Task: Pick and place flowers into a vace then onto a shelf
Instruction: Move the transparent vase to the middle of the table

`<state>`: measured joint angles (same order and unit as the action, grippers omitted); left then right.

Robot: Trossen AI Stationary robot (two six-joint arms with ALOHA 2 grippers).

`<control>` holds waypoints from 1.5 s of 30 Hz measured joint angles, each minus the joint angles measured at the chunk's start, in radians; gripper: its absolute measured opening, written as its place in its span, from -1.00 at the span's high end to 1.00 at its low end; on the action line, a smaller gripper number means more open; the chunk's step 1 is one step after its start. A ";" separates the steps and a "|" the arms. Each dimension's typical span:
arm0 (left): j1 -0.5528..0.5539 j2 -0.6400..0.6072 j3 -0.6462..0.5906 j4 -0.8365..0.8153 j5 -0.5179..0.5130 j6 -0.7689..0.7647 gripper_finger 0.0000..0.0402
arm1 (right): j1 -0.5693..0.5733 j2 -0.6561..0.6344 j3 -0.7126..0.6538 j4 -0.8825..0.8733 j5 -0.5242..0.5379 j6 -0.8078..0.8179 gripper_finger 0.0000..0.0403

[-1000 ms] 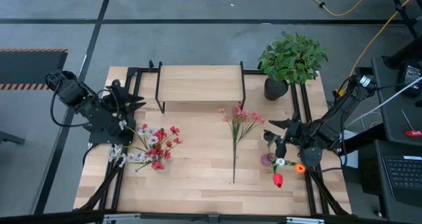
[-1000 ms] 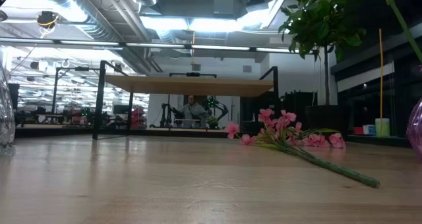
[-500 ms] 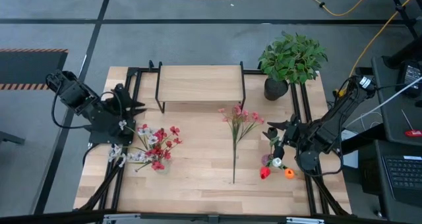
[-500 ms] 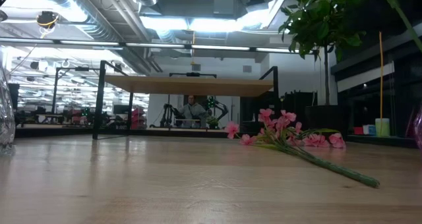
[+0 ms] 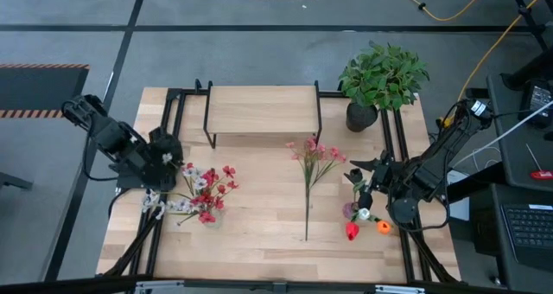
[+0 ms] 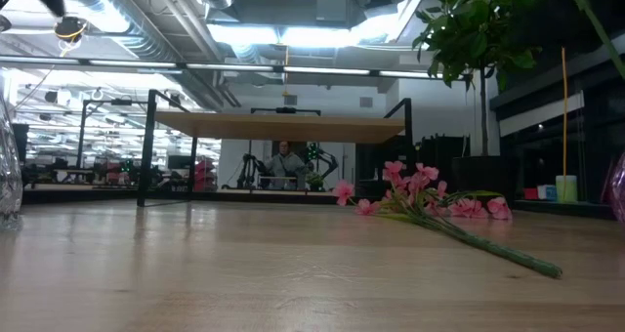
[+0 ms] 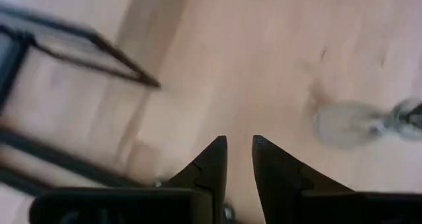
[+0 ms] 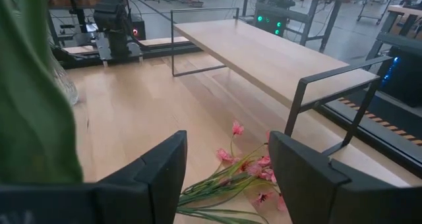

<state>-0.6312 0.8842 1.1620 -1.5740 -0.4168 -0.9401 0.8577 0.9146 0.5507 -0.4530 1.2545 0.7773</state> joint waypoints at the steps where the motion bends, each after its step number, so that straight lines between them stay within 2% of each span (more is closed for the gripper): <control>1: 0.000 0.007 0.000 0.001 0.028 -0.005 0.69 | 0.000 0.000 0.000 0.000 0.000 0.000 -0.08; 6: -0.001 0.025 0.000 0.035 0.144 0.007 0.69 | 0.000 0.000 0.000 0.002 -0.002 0.005 -0.08; 11: -0.003 0.039 0.000 0.071 0.191 0.024 0.68 | 0.000 0.000 0.000 0.030 -0.002 0.003 -0.08; 16: -0.003 0.043 0.000 0.156 0.234 0.111 0.70 | 0.000 0.000 0.000 0.033 -0.001 0.003 -0.08; 20: -0.003 0.043 0.000 0.177 0.220 0.159 0.71 | 0.000 0.000 0.000 0.033 0.000 0.002 -0.08; 25: -0.002 0.043 0.000 0.126 0.151 0.145 0.71 | 0.000 0.000 0.000 0.033 0.000 0.000 -0.08; 33: -0.002 0.043 0.000 0.097 0.126 0.143 0.71 | 0.000 0.000 0.000 0.033 0.000 0.000 -0.08; 36: -0.002 0.040 -0.013 0.112 0.098 0.195 0.72 | 0.000 0.000 0.000 0.033 0.000 -0.001 -0.08; 40: 0.003 0.002 -0.062 0.202 0.080 0.287 0.78 | 0.000 0.000 0.000 0.033 0.000 -0.022 -0.08; 45: 0.025 -0.077 -0.147 0.441 0.086 0.499 0.89 | 0.000 0.000 0.000 0.034 0.000 -0.028 -0.08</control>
<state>-0.6057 0.8077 1.0149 -1.1334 -0.3305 -0.4410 0.8577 0.9142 0.5507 -0.4194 1.2549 0.7497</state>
